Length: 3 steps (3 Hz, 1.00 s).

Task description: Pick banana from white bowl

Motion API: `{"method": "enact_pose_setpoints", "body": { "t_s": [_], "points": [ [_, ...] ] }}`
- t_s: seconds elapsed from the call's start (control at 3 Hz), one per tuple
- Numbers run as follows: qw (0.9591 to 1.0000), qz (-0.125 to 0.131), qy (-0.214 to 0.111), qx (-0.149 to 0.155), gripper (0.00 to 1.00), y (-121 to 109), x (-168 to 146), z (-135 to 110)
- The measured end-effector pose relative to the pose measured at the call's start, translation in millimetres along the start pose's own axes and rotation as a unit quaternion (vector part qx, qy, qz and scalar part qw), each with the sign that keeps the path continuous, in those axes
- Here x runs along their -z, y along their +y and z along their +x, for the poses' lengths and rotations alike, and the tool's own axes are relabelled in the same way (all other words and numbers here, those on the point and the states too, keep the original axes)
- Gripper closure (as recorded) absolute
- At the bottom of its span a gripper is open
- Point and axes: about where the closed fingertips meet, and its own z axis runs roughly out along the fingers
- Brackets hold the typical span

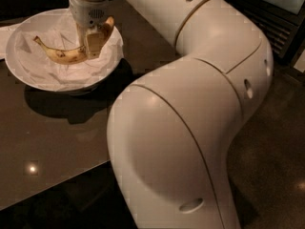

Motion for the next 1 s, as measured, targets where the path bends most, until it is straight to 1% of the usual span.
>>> {"method": "enact_pose_setpoints", "body": {
  "t_s": [0.33,0.67,1.0],
  "points": [
    [1.0,0.007,-0.002,0.001,1.0,-3,0,-1],
    [1.0,0.007,-0.002,0.001,1.0,-3,0,-1],
    [0.9993,0.026,-0.001,-0.026,1.0,13,32,8]
  ]
}}
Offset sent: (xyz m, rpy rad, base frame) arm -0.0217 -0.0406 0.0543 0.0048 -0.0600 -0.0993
